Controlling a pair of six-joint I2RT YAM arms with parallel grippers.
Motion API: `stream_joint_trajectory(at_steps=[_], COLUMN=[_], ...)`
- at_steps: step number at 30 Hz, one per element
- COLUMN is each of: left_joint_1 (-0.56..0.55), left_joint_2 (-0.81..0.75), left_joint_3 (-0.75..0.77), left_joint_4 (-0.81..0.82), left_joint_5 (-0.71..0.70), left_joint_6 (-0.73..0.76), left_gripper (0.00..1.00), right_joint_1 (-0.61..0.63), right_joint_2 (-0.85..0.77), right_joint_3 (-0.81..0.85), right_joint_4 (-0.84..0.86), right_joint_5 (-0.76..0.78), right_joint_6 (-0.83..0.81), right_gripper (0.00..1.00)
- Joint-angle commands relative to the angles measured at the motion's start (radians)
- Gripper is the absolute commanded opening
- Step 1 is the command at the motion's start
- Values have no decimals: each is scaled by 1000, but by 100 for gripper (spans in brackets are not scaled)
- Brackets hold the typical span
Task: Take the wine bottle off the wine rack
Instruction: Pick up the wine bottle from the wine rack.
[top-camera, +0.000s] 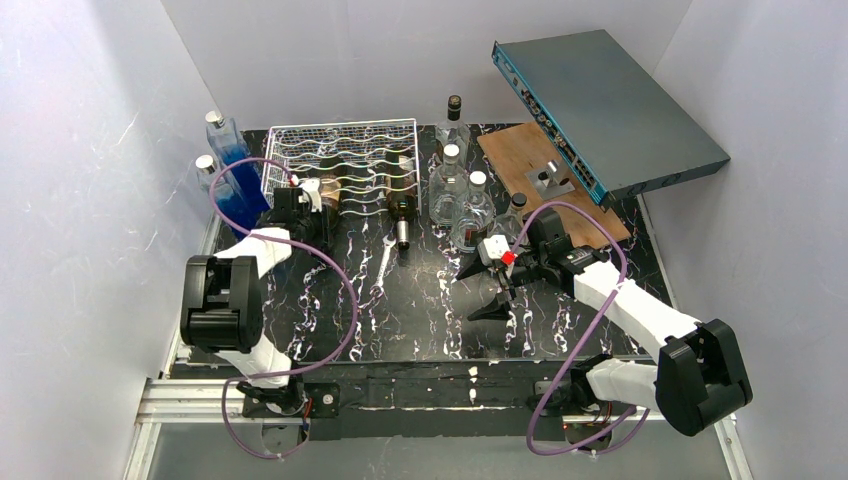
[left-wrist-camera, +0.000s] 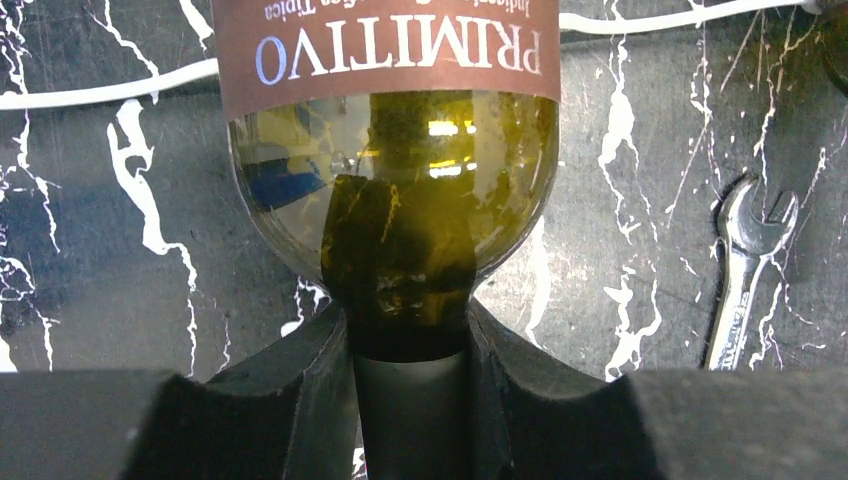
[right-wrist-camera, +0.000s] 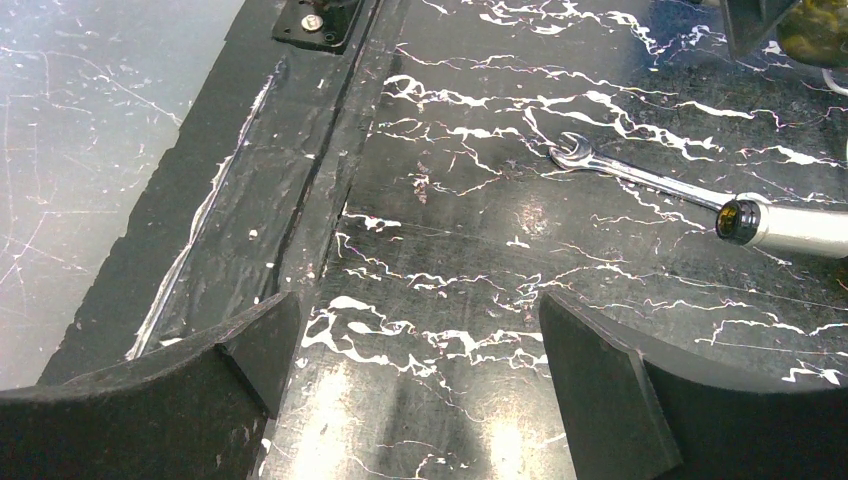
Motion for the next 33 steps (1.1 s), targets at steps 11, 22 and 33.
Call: stream_joint_trajectory(at_steps=[11,22,33], left_joint_1=[-4,-5,-4], left_joint_2=[-186,-266,-335], left_joint_3=[-45,-54,-30], left_joint_4=[-9,-110,-264], left_joint_5=[45,62,91], left_joint_6=[15,36,140], left_gripper=[0,0,0], right_joint_1=[-5,-5,-5], right_joint_2=[-15,-20,-21], right_joint_3=[25,25,22], right_joint_4=[-4,-5,-5], right_joint_5=[-11,-12,-8], right_joint_6=[-19,-22,-25], right_gripper=[98,98,98])
